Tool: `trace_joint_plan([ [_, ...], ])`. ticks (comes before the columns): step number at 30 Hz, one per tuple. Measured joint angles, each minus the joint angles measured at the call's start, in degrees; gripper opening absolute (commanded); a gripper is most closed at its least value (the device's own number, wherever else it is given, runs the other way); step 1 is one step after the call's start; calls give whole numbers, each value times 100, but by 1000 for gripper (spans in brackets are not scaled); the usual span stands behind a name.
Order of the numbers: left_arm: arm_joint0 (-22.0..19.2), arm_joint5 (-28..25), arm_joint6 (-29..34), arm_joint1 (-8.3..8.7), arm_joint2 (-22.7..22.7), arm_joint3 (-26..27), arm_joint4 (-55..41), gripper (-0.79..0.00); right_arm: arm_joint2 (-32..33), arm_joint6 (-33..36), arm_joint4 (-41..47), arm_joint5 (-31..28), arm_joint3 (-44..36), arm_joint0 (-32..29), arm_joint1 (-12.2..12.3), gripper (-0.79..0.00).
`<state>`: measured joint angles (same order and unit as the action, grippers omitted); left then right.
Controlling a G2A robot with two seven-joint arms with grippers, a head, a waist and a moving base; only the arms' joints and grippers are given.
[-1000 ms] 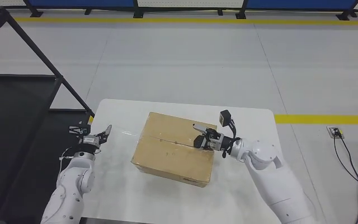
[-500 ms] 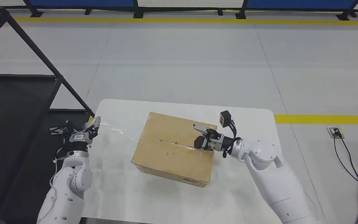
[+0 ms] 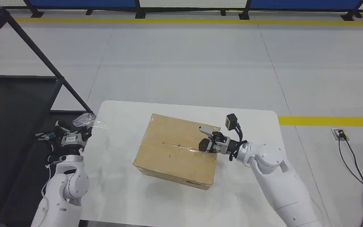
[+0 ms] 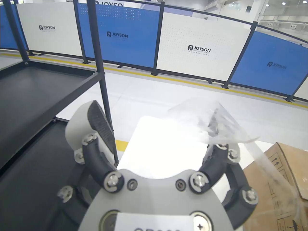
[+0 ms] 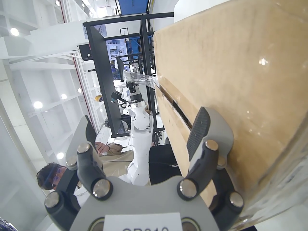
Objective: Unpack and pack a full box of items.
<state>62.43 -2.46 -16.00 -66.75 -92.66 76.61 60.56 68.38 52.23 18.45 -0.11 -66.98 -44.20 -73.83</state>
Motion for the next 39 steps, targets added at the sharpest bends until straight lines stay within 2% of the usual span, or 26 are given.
trace_joint_plan([
  [5,9,56,19,-8,-37,110,-27,0,-38,-17,3,60,8,11,3,0],
  [12,57,167,-4,-21,-57,373,39,0,83,-84,143,-437,-228,-167,29,0],
  [27,113,417,116,-74,97,1041,254,0,121,-52,134,-312,-314,-251,83,0],
  [39,192,249,162,-107,328,1548,547,0,103,-66,204,-400,-273,-216,96,0],
])
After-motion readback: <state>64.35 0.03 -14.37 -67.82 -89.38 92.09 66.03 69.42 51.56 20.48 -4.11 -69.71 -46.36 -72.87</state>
